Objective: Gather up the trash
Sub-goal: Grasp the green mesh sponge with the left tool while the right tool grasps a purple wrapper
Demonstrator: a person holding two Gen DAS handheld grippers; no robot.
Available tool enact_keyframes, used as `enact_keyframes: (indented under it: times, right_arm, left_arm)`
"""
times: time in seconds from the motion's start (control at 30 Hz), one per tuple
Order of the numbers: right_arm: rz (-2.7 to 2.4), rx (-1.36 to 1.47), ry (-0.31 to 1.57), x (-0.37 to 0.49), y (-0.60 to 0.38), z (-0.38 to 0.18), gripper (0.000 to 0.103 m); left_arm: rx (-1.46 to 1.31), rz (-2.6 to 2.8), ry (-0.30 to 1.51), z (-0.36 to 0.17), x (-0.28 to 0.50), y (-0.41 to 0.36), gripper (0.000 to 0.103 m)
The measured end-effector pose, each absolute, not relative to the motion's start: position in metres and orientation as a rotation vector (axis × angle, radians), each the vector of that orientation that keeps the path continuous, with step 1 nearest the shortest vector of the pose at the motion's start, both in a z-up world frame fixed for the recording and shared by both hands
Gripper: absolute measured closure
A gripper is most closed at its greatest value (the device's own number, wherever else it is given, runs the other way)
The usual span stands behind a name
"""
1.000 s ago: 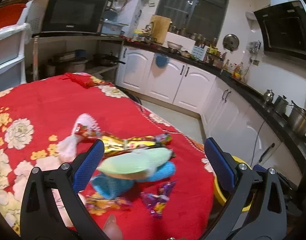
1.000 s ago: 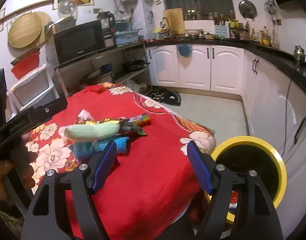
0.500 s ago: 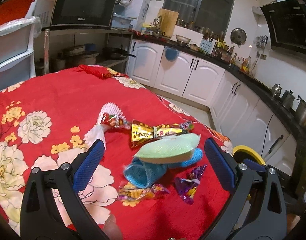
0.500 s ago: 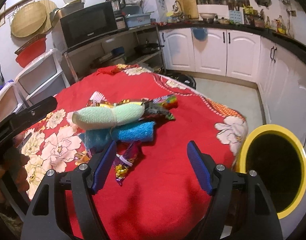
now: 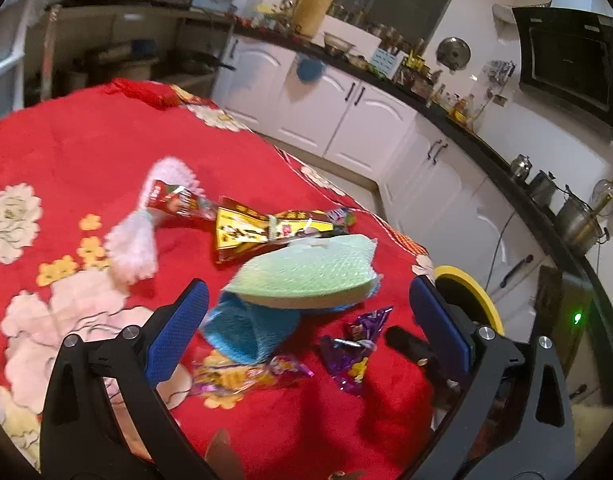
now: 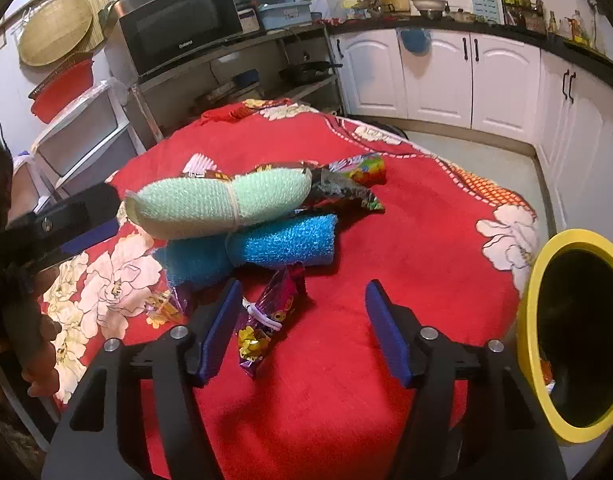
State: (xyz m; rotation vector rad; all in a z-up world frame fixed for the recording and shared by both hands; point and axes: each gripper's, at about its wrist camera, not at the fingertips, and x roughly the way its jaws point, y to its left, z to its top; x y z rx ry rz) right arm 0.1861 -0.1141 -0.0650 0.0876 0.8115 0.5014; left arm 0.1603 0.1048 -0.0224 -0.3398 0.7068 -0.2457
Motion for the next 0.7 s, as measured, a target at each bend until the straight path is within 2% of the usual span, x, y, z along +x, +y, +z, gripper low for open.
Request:
enact_keyframes:
  times: [0.37, 0.6, 0.7]
  right_arm:
    - [0.541, 0.112, 0.864, 0.2, -0.099, -0.08, 0.053]
    - [0.574, 0.119, 0.885, 0.204, -0.091, -0.083, 0.074]
    - [0.581, 0.107, 0.882, 0.204, -0.09, -0.082, 0.078]
  left_arm:
    - [-0.385, -0.241, 0.796, -0.035, 0.195, 0.099, 0.011]
    - [-0.426, -0.216, 0.837, -0.046, 0.207, 0.107, 0.011]
    - [-0.441, -0.211, 0.854, -0.051, 0.21, 0.11, 0.011]
